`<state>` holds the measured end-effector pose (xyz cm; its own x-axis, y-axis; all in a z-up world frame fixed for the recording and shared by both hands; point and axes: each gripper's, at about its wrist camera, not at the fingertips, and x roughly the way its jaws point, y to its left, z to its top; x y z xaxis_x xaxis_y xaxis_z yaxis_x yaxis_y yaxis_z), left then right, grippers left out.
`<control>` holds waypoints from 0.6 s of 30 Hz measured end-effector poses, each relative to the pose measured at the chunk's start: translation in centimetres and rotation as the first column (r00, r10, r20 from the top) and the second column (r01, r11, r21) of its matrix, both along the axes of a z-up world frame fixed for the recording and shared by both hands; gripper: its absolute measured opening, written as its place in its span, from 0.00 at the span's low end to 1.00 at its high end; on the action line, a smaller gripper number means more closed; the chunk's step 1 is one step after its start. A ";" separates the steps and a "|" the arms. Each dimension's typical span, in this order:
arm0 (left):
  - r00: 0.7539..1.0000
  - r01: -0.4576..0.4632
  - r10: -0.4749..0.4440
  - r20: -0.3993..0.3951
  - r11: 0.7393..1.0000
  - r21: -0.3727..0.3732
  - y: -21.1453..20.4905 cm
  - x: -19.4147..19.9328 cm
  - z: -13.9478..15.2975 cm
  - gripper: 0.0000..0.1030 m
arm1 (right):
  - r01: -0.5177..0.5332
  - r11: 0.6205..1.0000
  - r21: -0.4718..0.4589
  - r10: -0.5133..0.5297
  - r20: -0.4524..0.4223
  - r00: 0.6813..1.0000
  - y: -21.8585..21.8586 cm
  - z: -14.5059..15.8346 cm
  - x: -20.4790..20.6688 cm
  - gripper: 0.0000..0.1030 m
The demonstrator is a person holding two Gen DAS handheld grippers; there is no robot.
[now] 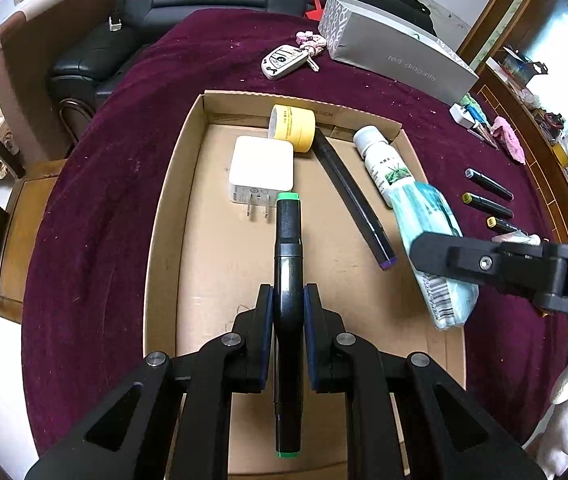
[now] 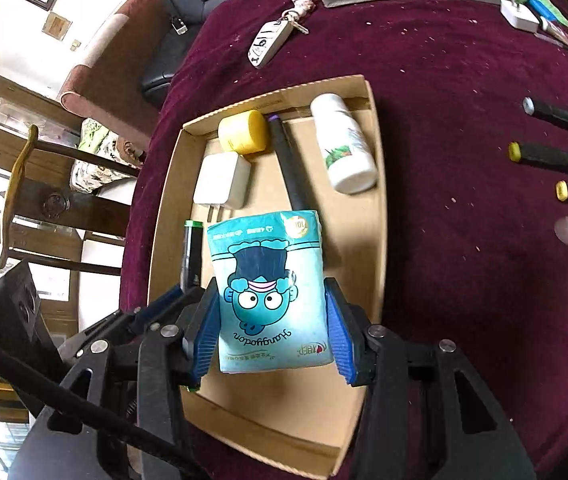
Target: Organize objects
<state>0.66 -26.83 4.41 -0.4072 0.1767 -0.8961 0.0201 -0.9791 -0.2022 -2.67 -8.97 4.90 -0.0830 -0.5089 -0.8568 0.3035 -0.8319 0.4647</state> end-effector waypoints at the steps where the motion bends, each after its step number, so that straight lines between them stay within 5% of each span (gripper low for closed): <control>1: 1.000 0.000 0.000 0.003 1.000 -0.003 -0.1 -0.1 -0.2 0.11 | -0.001 1.000 0.005 0.001 -0.005 1.000 -0.3 0.1 0.0 0.46; 18: 1.000 -0.012 0.012 0.024 1.000 0.010 -1.1 -1.4 -1.7 0.11 | 0.005 0.997 0.072 -0.004 -0.019 1.000 -2.8 -1.3 -1.4 0.46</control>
